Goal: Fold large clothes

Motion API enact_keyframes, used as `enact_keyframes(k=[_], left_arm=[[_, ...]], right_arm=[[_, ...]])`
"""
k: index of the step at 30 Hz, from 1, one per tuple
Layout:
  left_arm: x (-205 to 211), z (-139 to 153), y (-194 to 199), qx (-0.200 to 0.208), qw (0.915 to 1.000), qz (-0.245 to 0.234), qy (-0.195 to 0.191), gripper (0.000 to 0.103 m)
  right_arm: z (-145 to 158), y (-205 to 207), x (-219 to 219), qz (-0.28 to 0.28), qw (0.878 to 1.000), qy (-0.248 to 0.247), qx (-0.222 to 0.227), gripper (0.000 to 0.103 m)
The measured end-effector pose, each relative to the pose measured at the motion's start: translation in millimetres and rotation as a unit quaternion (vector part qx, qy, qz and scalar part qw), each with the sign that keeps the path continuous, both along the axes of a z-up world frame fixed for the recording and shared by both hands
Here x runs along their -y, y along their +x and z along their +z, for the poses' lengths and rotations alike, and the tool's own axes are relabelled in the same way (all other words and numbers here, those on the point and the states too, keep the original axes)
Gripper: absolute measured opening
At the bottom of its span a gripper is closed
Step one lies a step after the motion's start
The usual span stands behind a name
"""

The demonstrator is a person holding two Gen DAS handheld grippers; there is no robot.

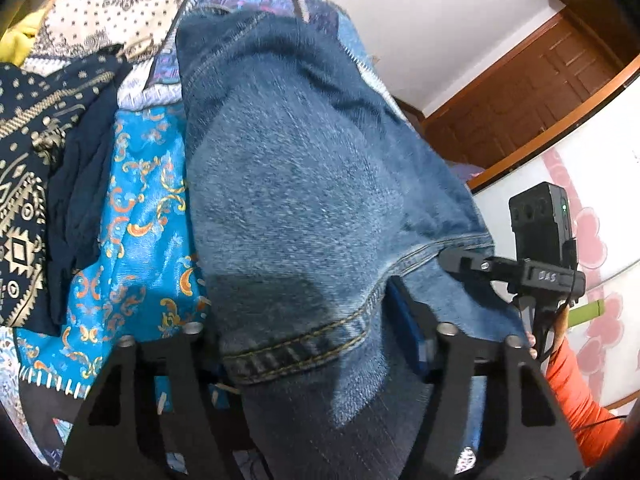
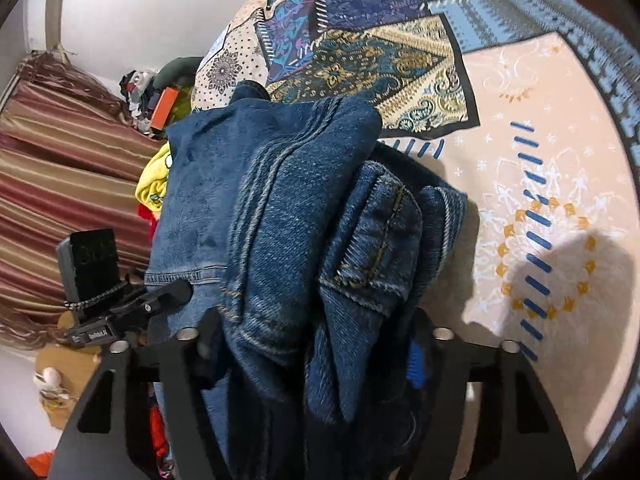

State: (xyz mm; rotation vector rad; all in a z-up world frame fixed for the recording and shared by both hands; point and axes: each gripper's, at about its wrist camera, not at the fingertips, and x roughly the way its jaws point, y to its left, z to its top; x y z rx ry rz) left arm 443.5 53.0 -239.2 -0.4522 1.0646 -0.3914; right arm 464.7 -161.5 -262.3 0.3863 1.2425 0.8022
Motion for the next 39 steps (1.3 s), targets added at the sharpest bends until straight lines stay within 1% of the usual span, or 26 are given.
enact_keyframes(k=[2,5,7,9,12,16,19,21,24,26,29,32,36,39], left_arm=[[-3,13,-7,0.012,0.9999,-0.002,0.003,0.050],[-6,29,-18,0.028,0.9994,-0.006,0.018,0.044],[-11,42,-25,0.043,0.9987,-0.003,0.028,0.043],[-28,57,-32,0.060,0.9979,0.007,0.026,0.043],[-55,86,-43,0.089,0.9957,0.026,0.008,0.043],[-92,121,-54,0.126,0.9909,0.047,0.006,0.043],[-119,142,-54,0.149,0.9868,0.058,0.021,0.043],[-138,152,-55,0.158,0.9846,0.067,0.031,0.043],[-163,159,-57,0.176,0.9800,0.080,0.049,0.043],[-186,154,-56,0.186,0.9759,0.101,0.052,0.043],[-215,141,-50,0.181,0.9741,0.127,0.044,0.043],[-248,116,-36,0.160,0.9749,0.152,0.032,0.043],[-288,71,-18,0.121,0.9760,0.180,0.011,0.043],[-305,40,-9,0.092,0.9769,0.193,0.009,0.043]], right_arm=[[14,-8,-4,0.000,1.000,-0.018,0.023,0.044],[39,-22,-14,0.000,0.997,-0.040,0.061,0.039],[57,-32,-25,0.004,0.995,-0.048,0.090,0.038],[72,-39,-33,0.006,0.993,-0.051,0.109,0.037],[96,-44,-50,0.008,0.991,-0.031,0.132,0.037],[125,-44,-82,0.015,0.986,-0.004,0.163,0.037],[139,-43,-111,0.022,0.983,0.010,0.182,0.037],[143,-39,-131,0.026,0.982,0.019,0.184,0.037],[144,-34,-157,0.030,0.982,0.035,0.186,0.037],[139,-29,-176,0.027,0.982,0.047,0.183,0.037],[120,-23,-202,0.018,0.984,0.054,0.167,0.037],[94,-8,-233,0.019,0.990,0.046,0.134,0.037],[56,14,-266,0.036,0.994,0.033,0.095,0.037],[31,27,-286,0.049,0.995,0.013,0.086,0.037]])
